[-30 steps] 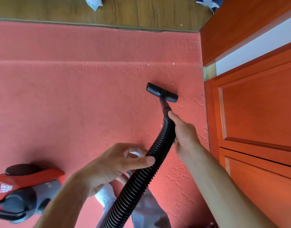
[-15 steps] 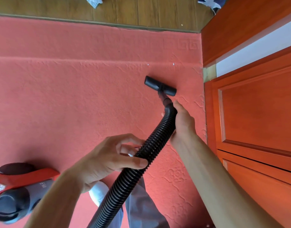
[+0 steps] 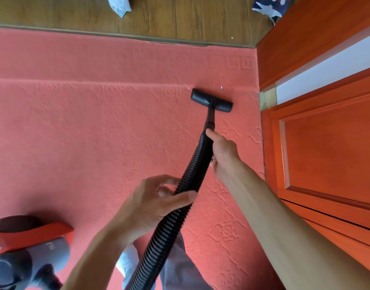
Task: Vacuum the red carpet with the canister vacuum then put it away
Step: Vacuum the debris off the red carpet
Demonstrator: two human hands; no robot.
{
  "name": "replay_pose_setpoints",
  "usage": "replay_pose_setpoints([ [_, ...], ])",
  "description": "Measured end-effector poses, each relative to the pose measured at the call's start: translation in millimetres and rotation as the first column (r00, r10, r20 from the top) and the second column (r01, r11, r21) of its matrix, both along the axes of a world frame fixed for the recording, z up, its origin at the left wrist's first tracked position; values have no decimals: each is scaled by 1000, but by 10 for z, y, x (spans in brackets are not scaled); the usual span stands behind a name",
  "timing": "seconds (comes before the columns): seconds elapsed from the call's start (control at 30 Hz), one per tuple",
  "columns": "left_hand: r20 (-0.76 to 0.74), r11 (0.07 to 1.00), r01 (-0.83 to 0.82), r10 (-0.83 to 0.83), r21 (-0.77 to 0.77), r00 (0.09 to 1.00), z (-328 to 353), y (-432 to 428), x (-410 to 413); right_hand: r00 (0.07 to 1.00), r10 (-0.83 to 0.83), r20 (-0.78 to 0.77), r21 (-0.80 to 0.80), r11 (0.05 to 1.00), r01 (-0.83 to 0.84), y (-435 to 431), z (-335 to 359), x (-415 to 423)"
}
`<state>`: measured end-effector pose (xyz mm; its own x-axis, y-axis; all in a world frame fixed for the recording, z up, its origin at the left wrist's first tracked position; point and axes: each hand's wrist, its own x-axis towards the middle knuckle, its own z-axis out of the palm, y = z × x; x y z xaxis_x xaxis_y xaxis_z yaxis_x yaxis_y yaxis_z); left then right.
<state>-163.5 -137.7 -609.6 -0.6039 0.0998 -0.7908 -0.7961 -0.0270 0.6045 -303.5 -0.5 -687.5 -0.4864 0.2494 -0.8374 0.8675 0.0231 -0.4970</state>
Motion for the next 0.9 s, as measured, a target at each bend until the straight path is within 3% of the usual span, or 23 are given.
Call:
replay_pose_setpoints([
  [0.2, 10, 977, 150, -153, 155, 988, 135, -408, -42, 993, 113, 41, 8, 994, -113, -160, 134, 105],
  [0.33, 73, 992, 70, -78, 102, 994, 35, -554, -46, 988, 144, 61, 27, 989, -145, -461, 13, 60],
  [0.47, 150, 989, 25, -47, 143, 988, -42, -581, -6, 984, 171, 56, 83, 981, -175, -760, -72, 85],
  [0.9, 18, 928, 235, -251, 290, 968, 132, -1267, 60, 998, -38, 46, -16, 999, 39, -915, 486, 429],
])
